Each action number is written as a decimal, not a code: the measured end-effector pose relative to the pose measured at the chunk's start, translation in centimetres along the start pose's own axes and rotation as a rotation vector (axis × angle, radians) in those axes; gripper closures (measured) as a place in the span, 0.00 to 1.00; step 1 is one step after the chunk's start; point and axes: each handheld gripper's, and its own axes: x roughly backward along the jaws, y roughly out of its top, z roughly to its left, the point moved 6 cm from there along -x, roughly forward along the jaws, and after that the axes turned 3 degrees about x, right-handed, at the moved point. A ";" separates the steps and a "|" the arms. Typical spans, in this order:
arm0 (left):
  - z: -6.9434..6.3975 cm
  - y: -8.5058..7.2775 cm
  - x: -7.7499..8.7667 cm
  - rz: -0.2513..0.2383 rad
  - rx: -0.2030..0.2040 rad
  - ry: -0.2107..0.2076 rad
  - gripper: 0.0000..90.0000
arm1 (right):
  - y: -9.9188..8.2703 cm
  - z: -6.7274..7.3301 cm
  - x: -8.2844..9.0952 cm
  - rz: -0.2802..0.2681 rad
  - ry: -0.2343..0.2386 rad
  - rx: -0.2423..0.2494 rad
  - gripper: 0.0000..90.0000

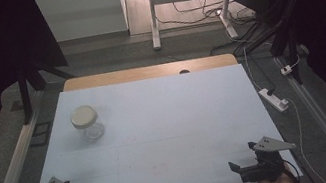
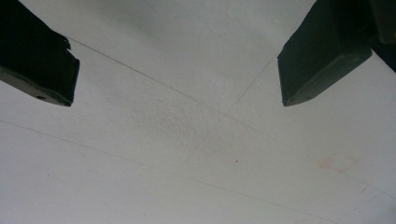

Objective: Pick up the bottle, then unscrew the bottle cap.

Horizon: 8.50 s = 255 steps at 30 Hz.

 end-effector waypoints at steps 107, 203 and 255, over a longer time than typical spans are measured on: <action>9.3 11.5 -8.4 -0.186 -0.031 0.023 0.00 | -0.1 0.5 -0.4 0.038 0.027 0.047 0.00; -7.9 17.9 -9.4 -0.220 -0.336 -0.272 0.09 | -0.1 0.5 -0.4 0.039 0.033 0.052 0.00; -14.8 15.5 -9.9 -0.140 -0.452 -0.442 0.09 | 2.0 2.2 -0.1 -0.037 0.090 0.085 0.00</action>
